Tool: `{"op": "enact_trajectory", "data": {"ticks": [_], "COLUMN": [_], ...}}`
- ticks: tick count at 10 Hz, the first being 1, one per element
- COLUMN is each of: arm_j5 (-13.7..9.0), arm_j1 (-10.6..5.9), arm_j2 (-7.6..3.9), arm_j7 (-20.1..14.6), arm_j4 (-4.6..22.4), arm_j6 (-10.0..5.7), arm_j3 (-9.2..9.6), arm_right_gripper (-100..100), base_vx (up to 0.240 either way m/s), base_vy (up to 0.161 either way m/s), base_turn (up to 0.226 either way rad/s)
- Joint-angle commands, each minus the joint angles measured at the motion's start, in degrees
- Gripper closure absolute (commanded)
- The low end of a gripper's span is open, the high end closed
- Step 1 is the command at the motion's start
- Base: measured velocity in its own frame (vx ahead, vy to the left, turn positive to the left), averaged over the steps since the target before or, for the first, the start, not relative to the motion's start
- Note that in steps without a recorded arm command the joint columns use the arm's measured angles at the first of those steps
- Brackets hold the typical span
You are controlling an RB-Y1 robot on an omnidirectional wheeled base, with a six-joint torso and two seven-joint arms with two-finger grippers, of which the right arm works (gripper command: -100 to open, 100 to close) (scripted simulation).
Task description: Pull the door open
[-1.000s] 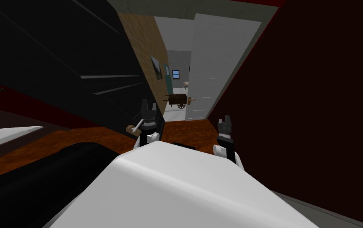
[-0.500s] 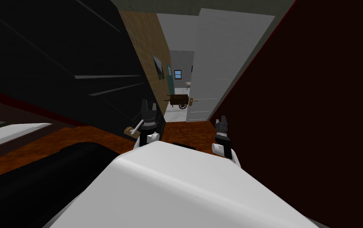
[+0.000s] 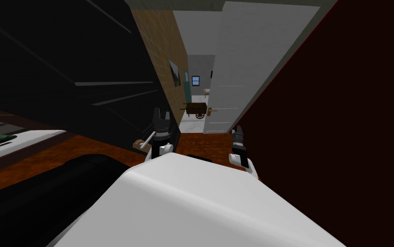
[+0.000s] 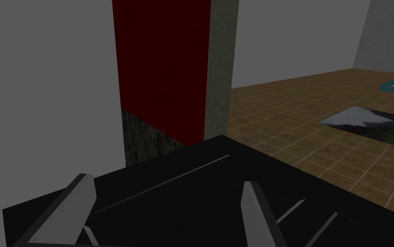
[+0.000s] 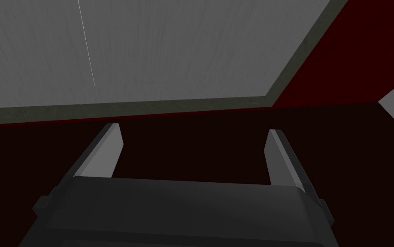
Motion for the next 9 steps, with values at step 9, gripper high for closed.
{"op": "enact_trajectory", "data": {"ticks": [9], "arm_j5": [-0.6], "arm_j1": [-7.44], "arm_j2": [-2.71], "arm_j7": [-3.8], "arm_j4": [13.0], "arm_j6": [0.98], "arm_j3": [0.47], "arm_right_gripper": [-100], "base_vx": [0.103], "base_vy": [0.004], "base_turn": [0.083]}}
